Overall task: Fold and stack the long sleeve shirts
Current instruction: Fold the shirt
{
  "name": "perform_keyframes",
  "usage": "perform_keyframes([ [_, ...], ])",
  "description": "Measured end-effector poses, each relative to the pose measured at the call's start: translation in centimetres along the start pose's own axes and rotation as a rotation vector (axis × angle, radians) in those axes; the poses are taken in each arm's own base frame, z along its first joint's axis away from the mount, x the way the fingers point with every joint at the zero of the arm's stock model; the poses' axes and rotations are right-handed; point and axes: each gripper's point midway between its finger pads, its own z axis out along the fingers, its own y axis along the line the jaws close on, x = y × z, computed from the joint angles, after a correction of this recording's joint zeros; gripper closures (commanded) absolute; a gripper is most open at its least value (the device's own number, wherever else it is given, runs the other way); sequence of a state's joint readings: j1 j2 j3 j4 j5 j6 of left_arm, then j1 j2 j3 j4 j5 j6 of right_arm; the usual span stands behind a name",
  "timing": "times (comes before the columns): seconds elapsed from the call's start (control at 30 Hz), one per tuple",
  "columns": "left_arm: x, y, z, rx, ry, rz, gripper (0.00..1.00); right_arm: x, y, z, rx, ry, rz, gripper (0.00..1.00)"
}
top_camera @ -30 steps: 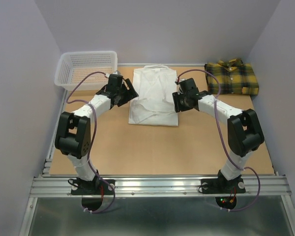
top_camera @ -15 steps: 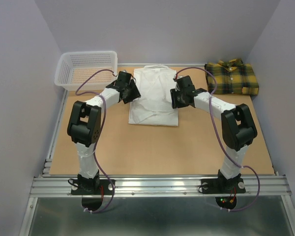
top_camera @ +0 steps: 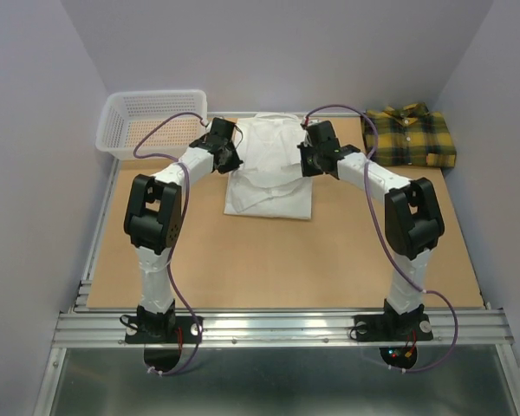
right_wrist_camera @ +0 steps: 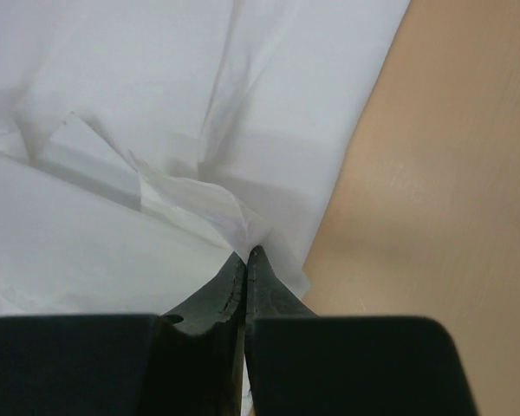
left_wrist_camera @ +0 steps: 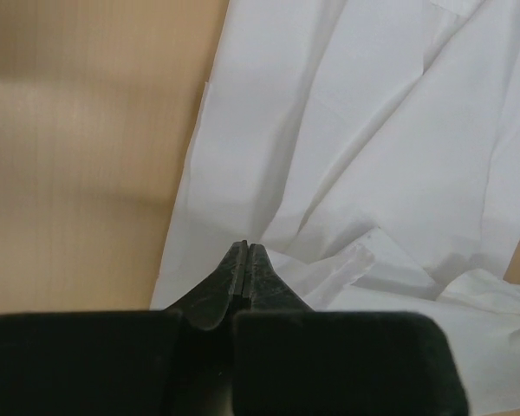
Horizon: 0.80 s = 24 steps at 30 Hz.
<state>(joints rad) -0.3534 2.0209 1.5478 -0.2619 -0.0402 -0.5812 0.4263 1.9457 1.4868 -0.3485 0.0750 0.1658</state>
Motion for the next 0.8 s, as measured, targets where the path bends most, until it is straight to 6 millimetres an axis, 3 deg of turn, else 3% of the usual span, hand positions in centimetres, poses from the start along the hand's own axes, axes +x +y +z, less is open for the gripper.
perform_keyframes([
  [0.17, -1.4, 0.0, -0.3, -0.013, -0.035, 0.002, 0.97, -3.0, 0.4, 1.0, -0.002, -0.063, -0.008, 0.94],
  [0.33, -1.4, 1.2, 0.4, -0.045, -0.028, -0.011, 0.86, -2.3, 0.2, 3.1, 0.014, -0.036, -0.016, 0.85],
  [0.53, -0.9, 2.0, 2.8, -0.079, 0.004, -0.028, 0.44, -0.9, -0.8, 4.6, 0.047, 0.003, -0.027, 0.55],
  [0.6, -0.8, 2.2, 3.0, -0.087, 0.014, -0.035, 0.26, -1.4, -0.8, 4.4, 0.046, -0.01, -0.037, 0.53],
  [0.7, -1.2, 2.1, 2.7, -0.083, 0.009, -0.042, 0.12, -2.1, -0.7, 3.5, 0.041, -0.027, -0.05, 0.53],
  [0.8, -2.0, 2.0, 1.9, -0.077, -0.005, -0.048, 0.03, -4.2, -0.1, 1.1, 0.018, -0.086, -0.055, 0.53],
])
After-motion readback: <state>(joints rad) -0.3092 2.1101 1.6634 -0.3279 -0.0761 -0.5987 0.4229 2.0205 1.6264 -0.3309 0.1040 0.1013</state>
